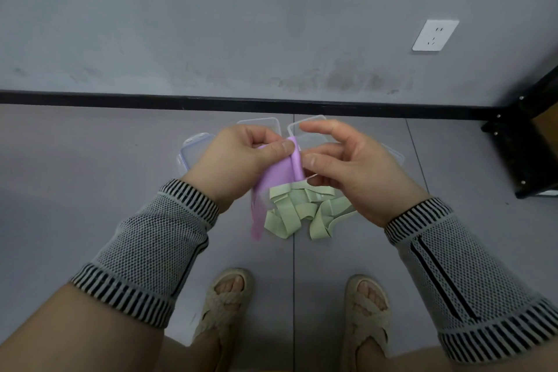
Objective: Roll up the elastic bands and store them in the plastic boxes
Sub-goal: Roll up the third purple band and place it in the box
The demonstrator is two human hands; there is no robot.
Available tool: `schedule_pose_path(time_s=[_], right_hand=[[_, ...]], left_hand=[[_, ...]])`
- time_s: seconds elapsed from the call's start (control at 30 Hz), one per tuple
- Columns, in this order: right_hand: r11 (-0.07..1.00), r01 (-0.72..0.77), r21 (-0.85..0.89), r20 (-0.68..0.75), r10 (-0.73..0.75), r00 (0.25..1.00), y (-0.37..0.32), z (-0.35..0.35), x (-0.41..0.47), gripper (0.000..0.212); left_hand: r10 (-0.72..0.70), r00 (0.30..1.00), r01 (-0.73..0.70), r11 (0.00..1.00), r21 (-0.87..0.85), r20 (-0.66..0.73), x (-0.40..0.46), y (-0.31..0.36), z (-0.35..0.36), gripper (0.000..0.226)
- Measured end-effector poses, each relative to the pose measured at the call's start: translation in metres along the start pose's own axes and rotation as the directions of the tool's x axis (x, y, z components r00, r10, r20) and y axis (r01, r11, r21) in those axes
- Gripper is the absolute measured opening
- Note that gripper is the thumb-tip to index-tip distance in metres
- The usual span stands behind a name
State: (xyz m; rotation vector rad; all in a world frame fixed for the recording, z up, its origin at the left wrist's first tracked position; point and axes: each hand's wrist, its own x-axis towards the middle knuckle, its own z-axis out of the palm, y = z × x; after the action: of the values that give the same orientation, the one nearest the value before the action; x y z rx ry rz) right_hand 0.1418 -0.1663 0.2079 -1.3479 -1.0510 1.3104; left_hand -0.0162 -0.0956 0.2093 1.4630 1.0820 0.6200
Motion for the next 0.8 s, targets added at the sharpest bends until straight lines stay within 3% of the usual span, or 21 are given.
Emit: schedule_pose_path(time_s=[0.2,0.37,0.53,0.67,0.8], right_hand=[[0.976,0.131,-0.171,0.11,-0.113,0.987,-0.001,0.003,-0.006,0.071],[0.954,0.175,-0.242,0.108,-0.152,0.982,-0.002,0.007,-0.005,0.061],[0.956,0.161,-0.245,0.115,-0.136,0.984,-0.003,0.004,-0.005,0.056],[0.96,0.156,-0.232,0.147,-0.124,0.981,-0.005,0.0,-0.007,0.056],[0.967,0.149,-0.208,0.159,-0.117,0.98,-0.005,-0.004,-0.007,0.056]], left_hand=[[-0.032,0.996,0.042,0.991,-0.123,0.08,0.0,0.002,-0.003,0.016],[-0.03,0.988,0.052,0.988,-0.143,0.149,-0.002,0.002,-0.004,0.015],[-0.016,0.985,0.012,1.0,0.028,0.171,-0.001,0.0,-0.007,0.017],[0.011,0.982,-0.064,0.959,0.275,0.19,-0.002,0.0,-0.009,0.024],[0.042,0.983,-0.103,0.932,0.347,0.178,-0.005,0.003,-0.008,0.03]])
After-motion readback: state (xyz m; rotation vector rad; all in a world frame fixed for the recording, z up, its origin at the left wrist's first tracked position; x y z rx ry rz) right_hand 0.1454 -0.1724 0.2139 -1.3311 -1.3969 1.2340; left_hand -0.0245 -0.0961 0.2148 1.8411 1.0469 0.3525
